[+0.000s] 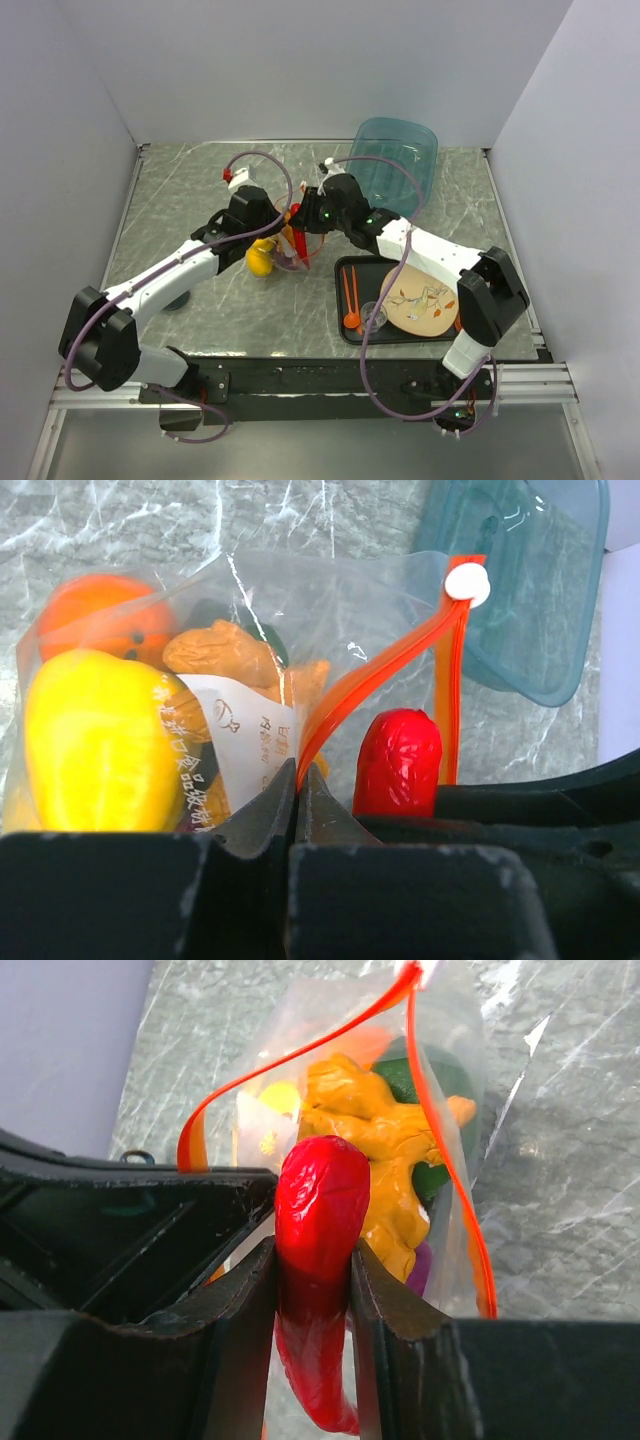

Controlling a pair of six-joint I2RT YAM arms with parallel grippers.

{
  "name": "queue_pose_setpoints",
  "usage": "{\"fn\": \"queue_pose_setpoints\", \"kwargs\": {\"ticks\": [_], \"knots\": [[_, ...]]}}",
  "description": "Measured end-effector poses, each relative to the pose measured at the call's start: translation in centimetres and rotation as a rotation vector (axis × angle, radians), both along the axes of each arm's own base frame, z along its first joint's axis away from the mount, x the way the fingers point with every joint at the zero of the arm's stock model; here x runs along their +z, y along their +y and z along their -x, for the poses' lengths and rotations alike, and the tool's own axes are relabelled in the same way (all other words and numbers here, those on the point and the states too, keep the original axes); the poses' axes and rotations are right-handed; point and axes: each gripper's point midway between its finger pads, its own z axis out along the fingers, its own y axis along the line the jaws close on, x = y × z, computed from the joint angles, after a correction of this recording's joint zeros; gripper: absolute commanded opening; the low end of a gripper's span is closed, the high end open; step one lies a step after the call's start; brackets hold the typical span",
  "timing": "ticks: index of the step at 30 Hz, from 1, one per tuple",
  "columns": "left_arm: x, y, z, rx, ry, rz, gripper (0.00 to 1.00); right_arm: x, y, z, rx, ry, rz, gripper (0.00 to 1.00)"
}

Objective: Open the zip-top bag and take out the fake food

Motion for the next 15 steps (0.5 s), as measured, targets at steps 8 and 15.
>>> {"fn": "queue_pose_setpoints", "kwargs": {"ticks": [8,15], "knots": [[-0.1,0.6,-0.3,0.008,-0.002,-0.011,0.01,0.5,-0.7,0.3,0.002,-0.031,0.020,0.10],[-0.4,1.2,-0.6,0.022,0.000,-0.012,0.01,5.9,-0.8,-0.6,-0.009,-0.121,-0.028,0.10]]}}
